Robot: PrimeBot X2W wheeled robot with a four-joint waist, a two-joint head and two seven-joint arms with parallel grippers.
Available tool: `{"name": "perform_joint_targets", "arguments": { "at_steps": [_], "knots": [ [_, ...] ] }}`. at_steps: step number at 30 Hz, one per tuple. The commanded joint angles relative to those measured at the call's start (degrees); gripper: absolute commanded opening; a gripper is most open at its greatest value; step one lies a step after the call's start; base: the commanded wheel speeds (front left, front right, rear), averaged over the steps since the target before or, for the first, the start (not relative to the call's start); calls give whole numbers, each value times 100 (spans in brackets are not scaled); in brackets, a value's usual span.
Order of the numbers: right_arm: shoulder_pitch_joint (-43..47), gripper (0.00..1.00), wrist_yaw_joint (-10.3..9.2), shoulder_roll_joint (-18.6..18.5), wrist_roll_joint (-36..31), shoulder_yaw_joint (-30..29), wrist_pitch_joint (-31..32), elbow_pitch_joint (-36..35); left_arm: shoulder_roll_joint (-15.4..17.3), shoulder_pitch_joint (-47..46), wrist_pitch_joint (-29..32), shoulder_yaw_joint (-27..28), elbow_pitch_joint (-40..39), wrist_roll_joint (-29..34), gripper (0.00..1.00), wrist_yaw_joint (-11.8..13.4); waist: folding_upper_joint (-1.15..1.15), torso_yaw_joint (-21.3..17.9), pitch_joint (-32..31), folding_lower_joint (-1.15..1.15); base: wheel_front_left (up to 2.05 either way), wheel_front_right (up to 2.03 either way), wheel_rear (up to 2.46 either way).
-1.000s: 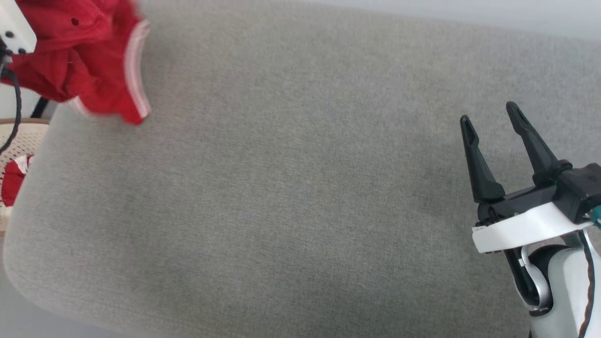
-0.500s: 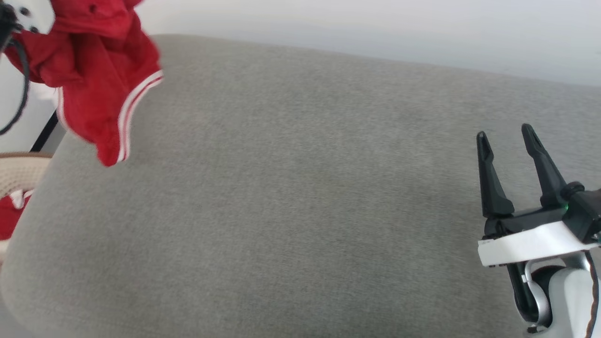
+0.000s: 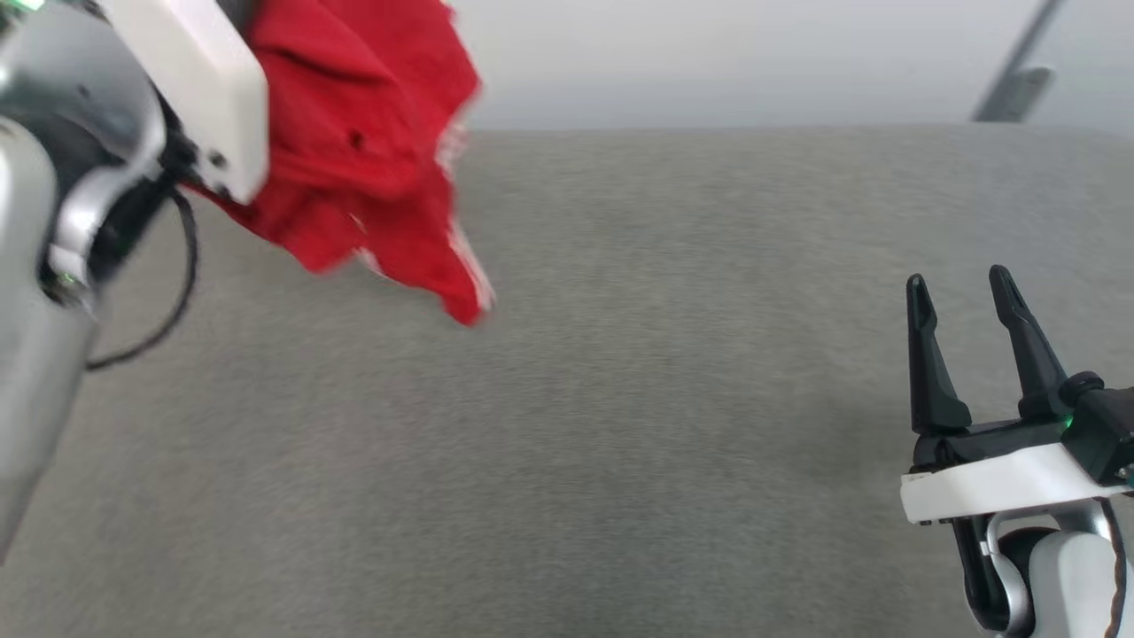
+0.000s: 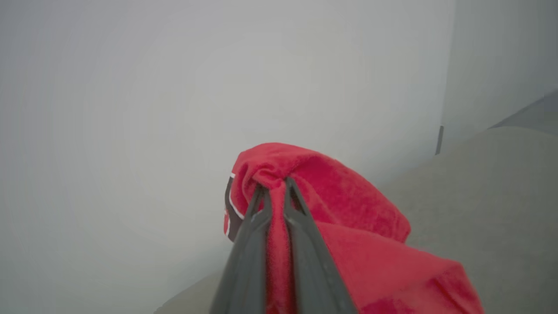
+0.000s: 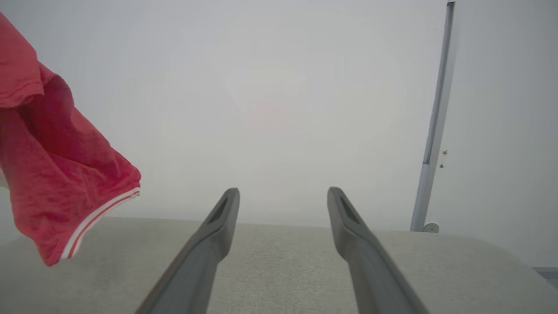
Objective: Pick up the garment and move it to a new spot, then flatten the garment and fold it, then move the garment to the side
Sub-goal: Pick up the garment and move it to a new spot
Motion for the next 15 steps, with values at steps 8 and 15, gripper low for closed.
{"name": "perform_joint_targets", "arguments": {
  "at_steps": [8,15],
  "knots": [
    [-43,100,0,109,130,105,-197,186,-167,840,578,-440,-571,-255,0,264,0,-1211,264,0,0,0,0],
    [-98,100,0,169,257,347,-364,457,-261,1742,940,-828,-385,-576,0,393,0,-1678,441,0,0,0,0]
  ]
}}
